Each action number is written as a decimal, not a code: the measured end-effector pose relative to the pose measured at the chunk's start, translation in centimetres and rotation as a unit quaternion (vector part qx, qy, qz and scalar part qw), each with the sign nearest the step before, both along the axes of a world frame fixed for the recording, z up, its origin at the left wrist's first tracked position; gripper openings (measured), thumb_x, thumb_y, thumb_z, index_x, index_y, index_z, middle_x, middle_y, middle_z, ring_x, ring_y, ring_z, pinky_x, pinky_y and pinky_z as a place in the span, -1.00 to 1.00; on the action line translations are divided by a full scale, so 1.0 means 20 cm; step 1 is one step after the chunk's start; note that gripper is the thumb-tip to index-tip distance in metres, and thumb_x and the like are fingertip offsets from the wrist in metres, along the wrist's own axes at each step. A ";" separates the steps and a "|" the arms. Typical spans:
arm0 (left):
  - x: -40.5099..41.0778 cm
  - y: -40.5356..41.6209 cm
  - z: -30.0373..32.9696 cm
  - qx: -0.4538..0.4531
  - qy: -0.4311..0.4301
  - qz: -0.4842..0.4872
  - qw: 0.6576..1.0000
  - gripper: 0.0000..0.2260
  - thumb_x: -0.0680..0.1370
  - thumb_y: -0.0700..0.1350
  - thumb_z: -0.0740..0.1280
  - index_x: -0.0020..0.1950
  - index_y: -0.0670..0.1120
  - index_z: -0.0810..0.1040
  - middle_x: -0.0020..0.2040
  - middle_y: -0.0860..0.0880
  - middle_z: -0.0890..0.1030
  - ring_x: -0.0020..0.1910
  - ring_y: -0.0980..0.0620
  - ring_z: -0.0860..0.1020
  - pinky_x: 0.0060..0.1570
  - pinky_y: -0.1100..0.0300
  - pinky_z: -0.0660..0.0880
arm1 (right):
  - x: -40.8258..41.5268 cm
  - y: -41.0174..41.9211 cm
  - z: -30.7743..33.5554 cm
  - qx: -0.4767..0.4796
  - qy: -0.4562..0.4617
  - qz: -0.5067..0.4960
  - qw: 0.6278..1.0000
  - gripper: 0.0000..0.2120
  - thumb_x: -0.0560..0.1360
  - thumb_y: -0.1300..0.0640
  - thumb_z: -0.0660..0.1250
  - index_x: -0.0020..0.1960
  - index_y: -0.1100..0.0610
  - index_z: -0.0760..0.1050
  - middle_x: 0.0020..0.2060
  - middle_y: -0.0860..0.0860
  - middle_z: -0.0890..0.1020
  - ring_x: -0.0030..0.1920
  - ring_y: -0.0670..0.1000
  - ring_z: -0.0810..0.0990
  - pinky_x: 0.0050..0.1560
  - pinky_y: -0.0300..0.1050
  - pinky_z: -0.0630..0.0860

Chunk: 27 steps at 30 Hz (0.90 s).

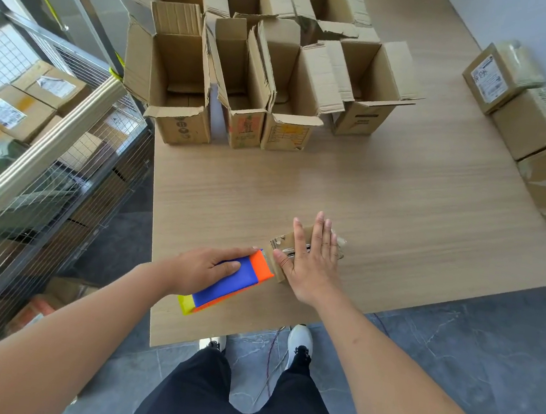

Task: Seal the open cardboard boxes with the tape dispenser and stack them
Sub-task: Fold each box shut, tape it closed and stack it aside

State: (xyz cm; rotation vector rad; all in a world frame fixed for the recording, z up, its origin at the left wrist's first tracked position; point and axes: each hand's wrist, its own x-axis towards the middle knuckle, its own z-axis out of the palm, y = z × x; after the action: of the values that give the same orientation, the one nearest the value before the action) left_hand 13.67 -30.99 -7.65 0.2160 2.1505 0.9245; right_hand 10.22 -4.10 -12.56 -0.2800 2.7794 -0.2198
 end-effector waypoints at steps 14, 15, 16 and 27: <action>-0.16 0.03 -0.01 -0.085 -0.067 -0.016 0.994 -0.62 0.74 0.07 0.09 0.56 0.31 0.30 0.54 0.12 0.38 0.33 0.07 0.39 0.31 0.13 0.26 | -0.02 0.03 0.06 -0.003 -0.042 0.033 0.999 -0.21 0.55 -0.48 -0.15 0.65 -0.14 -0.26 0.50 0.09 -0.57 0.49 0.07 -0.62 0.40 -0.04 -0.63; -0.15 0.01 -0.01 -0.082 -0.063 -0.007 0.995 -0.61 0.74 0.08 0.09 0.57 0.33 0.29 0.52 0.12 0.39 0.29 0.07 0.40 0.26 0.14 0.27 | -0.02 0.03 0.07 -0.002 -0.040 0.034 0.999 -0.21 0.56 -0.47 -0.12 0.65 -0.13 -0.24 0.51 0.10 -0.56 0.50 0.07 -0.61 0.45 0.00 -0.58; -0.15 -0.01 -0.01 -0.078 -0.058 -0.001 0.995 -0.61 0.73 0.09 0.09 0.57 0.35 0.26 0.52 0.12 0.39 0.30 0.06 0.41 0.24 0.14 0.27 | -0.01 0.03 0.07 -0.001 -0.036 0.033 0.999 -0.20 0.57 -0.46 -0.08 0.66 -0.11 -0.20 0.53 0.11 -0.53 0.51 0.09 -0.58 0.49 0.04 -0.53; -0.05 -0.20 0.12 0.019 0.032 0.056 0.998 -0.37 0.68 0.07 0.30 0.50 0.58 0.00 0.41 0.22 0.45 0.27 0.07 0.50 0.33 -0.03 0.44 | -0.14 -0.01 0.12 -0.007 0.008 0.254 0.967 -0.26 0.42 -0.03 0.49 0.52 0.03 0.26 0.64 0.16 -0.22 0.62 0.19 -0.30 0.62 0.19 -0.15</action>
State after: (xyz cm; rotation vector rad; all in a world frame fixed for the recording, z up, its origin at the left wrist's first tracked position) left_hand 12.63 -35.04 -5.23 0.1457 2.2242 1.0350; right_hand 7.46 -4.30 -10.13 -0.9789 2.6106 -0.1062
